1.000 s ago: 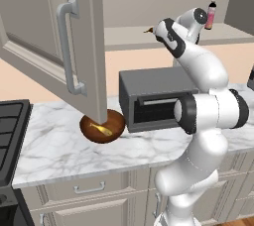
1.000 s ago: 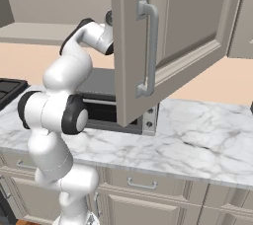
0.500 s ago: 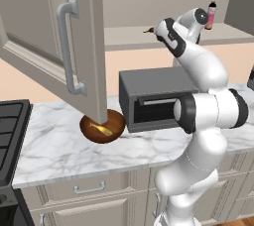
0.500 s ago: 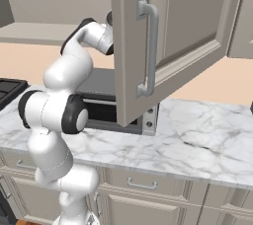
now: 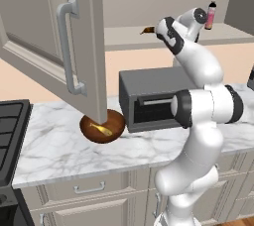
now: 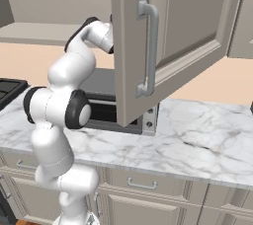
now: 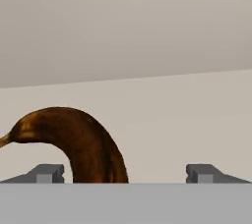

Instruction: Open the cabinet. Pick the banana and banana from the cabinet and place them into the bowl. Then close the cabinet.

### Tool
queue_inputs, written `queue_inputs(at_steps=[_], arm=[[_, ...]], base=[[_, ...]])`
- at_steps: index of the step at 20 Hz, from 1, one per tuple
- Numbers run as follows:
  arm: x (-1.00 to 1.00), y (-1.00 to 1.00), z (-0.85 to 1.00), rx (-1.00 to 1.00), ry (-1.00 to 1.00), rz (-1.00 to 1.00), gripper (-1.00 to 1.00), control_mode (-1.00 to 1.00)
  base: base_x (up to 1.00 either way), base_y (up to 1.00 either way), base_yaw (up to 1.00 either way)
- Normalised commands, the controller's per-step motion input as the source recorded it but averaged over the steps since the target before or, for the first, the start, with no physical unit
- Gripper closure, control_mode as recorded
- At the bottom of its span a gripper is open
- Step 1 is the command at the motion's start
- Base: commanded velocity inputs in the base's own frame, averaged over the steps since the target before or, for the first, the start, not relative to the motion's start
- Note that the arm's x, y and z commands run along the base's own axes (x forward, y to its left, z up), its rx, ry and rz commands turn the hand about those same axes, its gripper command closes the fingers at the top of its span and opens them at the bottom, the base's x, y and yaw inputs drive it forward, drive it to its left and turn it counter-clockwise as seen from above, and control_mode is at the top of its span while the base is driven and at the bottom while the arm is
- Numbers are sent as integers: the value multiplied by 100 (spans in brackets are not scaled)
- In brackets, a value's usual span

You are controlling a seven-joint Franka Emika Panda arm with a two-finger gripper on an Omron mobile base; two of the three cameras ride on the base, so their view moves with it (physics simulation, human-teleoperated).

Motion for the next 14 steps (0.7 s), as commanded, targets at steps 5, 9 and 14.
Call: queue_inputs(at_steps=[5,9,14], arm=[[38,3,-13,-4,0,0,100,-100],[4,4,-8,-3,0,0,100,-100],[0,0,0,0,0,0,100,-100]], base=[[0,0,0],[0,0,0],[0,0,0]])
